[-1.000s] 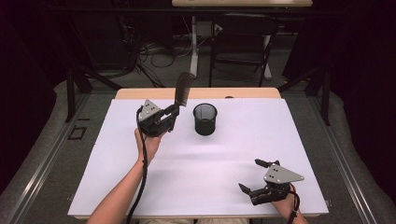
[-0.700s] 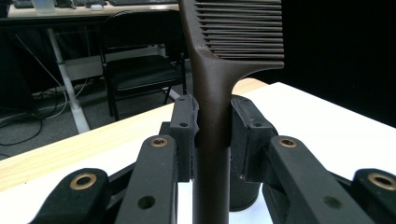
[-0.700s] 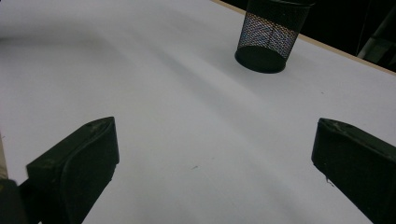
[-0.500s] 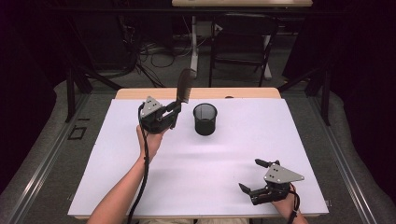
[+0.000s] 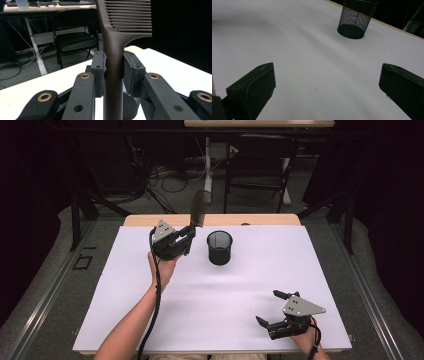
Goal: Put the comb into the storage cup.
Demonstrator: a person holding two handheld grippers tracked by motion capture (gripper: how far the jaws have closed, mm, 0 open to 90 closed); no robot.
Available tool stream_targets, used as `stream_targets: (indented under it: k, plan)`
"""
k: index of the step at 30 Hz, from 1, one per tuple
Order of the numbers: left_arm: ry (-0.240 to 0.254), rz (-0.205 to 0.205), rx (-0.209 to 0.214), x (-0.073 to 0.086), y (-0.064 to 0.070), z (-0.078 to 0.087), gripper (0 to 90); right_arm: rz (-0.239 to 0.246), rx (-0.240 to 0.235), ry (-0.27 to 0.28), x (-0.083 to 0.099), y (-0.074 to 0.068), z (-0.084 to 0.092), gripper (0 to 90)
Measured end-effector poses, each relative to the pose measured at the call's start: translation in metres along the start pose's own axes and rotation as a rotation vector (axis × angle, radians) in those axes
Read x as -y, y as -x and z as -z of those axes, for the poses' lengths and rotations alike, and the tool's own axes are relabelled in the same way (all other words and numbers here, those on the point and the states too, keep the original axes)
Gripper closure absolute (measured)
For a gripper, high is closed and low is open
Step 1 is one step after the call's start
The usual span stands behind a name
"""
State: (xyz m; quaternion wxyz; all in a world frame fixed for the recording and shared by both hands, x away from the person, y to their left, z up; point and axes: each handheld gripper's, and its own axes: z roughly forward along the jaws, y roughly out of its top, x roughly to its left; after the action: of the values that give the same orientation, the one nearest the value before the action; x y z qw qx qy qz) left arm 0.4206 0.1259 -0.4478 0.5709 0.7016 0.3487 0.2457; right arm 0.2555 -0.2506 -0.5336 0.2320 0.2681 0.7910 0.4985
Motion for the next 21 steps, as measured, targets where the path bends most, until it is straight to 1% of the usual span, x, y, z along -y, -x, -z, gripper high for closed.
stream_targets:
  k: [6, 19, 21]
  plan:
    - [0.006, 0.006, 0.003, -0.001, 0.001, -0.003, 72.4, 0.000, 0.000, 0.000, 0.000, 0.000, 0.000, 0.4]
    - [0.018, 0.004, 0.013, -0.005, 0.004, -0.010, 72.4, 0.001, 0.003, -0.002, 0.000, 0.001, 0.000, 0.4]
    - [0.023, 0.010, 0.015, -0.006, 0.004, -0.011, 72.4, 0.000, 0.005, -0.002, 0.000, 0.001, 0.000, 0.4]
